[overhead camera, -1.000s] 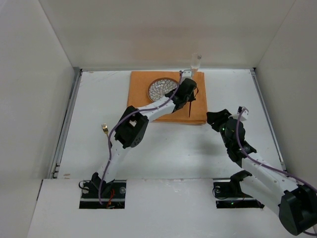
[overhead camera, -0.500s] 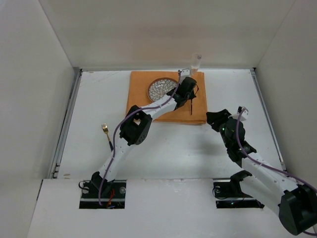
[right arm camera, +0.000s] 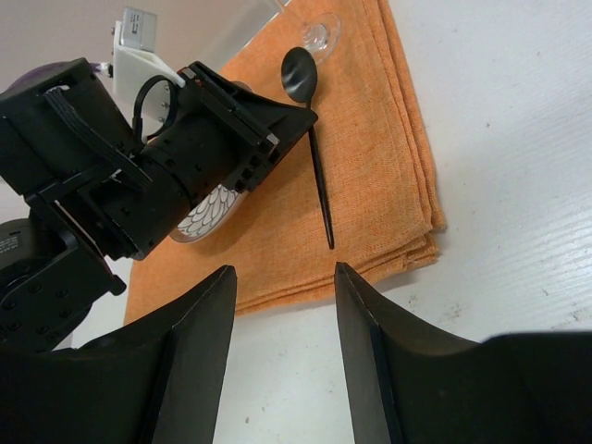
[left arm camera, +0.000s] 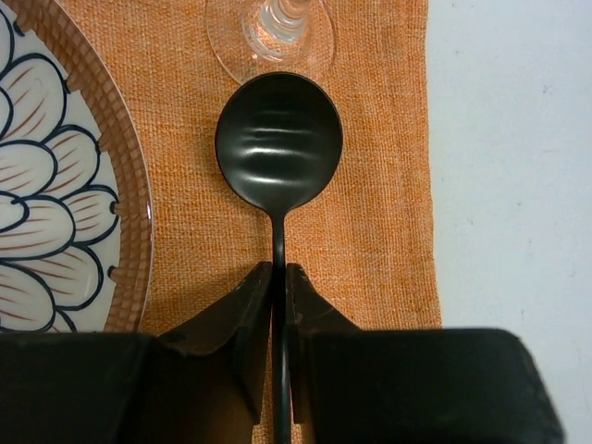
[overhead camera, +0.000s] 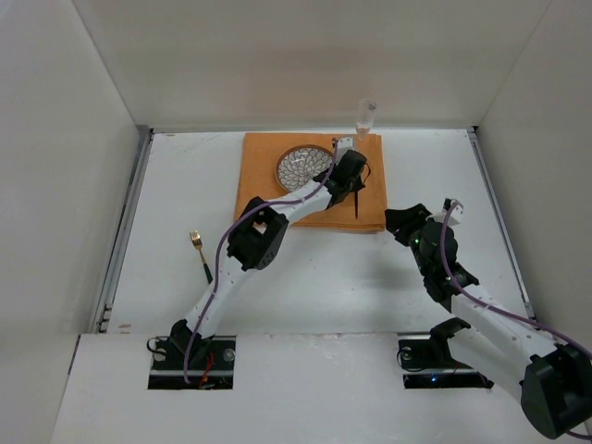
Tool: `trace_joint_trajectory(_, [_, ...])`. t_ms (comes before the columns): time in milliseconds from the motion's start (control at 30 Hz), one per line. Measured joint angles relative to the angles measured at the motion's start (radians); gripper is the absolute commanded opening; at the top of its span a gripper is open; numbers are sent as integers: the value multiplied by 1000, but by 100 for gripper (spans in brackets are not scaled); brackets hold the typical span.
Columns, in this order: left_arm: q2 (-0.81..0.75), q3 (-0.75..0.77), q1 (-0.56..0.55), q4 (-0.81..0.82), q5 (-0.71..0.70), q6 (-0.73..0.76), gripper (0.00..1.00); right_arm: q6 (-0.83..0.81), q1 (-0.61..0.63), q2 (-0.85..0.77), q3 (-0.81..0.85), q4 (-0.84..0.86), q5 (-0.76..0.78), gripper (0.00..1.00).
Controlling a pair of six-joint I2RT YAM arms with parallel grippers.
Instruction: Set the dinner table for one person
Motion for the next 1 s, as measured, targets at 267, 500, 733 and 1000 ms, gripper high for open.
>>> trace_joint_trajectory(267, [2,0,-4,8,-6,0,15,-8,3,-2,0,0,4,53])
trace_joint_trajectory(500, [1,-8,-8,21,-18,2,26,-12,6,-3,0,0,5,53])
trace_joint_trajectory(733, [-153,-251,-15,93,-34,35,38,-15,6,-24,0,0,16,49])
trace_joint_trajectory(1000, [-680,-693,-8,210,-65,94,46,-21,30,14,0,4,19,31])
